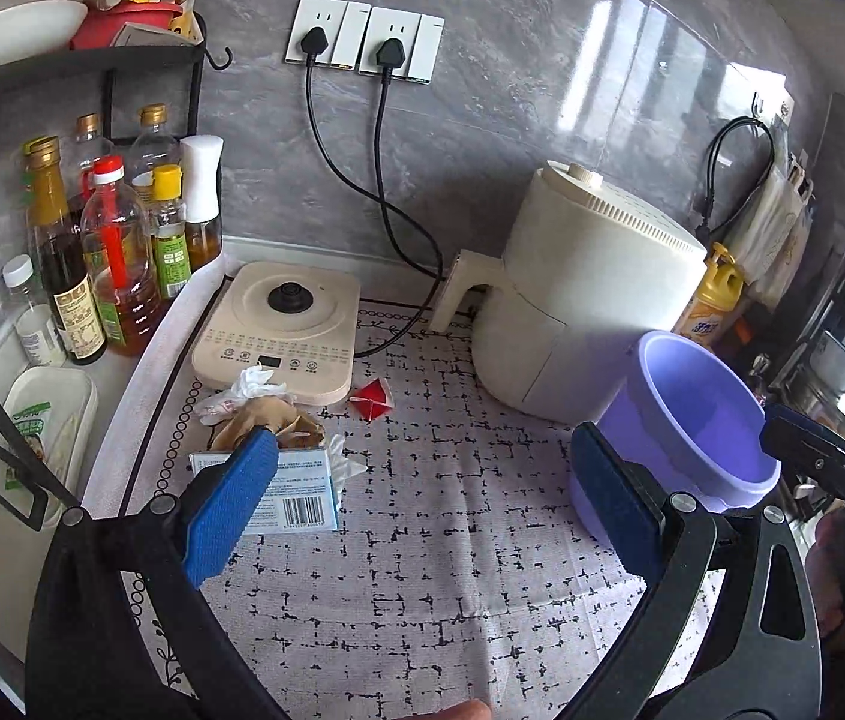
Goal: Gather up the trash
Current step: 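Move both tools back to the blue-white box and tissue, then grasp the white tissue with the left tool while the right tool grasps the blue-white box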
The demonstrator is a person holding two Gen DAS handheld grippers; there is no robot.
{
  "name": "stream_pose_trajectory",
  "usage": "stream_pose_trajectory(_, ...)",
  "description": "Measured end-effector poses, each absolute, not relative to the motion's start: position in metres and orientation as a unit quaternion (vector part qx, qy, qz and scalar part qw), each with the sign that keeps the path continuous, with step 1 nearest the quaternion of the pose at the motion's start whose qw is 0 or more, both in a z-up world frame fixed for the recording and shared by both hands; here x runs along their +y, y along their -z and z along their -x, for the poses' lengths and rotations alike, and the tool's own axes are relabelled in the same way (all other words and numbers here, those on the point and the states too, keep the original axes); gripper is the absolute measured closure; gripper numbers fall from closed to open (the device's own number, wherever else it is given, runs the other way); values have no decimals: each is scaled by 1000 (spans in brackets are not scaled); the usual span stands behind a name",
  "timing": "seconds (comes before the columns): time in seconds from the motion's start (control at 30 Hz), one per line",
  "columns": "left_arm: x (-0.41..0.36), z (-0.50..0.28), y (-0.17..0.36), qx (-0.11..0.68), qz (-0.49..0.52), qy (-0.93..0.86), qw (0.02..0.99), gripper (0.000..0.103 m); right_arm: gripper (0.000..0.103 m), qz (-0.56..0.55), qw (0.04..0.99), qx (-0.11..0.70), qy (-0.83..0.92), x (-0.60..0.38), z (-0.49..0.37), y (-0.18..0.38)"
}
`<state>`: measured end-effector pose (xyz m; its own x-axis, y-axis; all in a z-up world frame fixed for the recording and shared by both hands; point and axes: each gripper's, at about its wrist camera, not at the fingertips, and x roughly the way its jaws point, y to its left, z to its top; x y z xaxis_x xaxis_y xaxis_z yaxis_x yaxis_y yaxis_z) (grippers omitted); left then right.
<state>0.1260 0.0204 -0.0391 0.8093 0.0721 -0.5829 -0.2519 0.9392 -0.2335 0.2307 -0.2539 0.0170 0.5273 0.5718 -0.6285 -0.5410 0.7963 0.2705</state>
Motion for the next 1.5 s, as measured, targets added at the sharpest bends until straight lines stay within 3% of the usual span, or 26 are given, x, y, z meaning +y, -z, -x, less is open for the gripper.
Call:
stream_pose_trajectory(0.43,74,-81,53,297,177,-138,928,6,8,18,842,378,-385,-170,-215,-8)
stream_pose_trajectory(0.87,104,-82,53,283,195,-123,931,7,23,26,812,409,-416,-109,-224,13)
stream_pose_trajectory(1.03,110,-107,61,296,189,-108,930,22,25,25,816,412,-405,-101,-237,18)
stream_pose_trajectory(1.37,136,-185,95,340,165,-87,922,36,25,31,816,428,-388,-82,-274,43)
stream_pose_trajectory(1.5,146,-218,122,385,143,-94,907,37,25,39,807,440,-393,-71,-287,58)
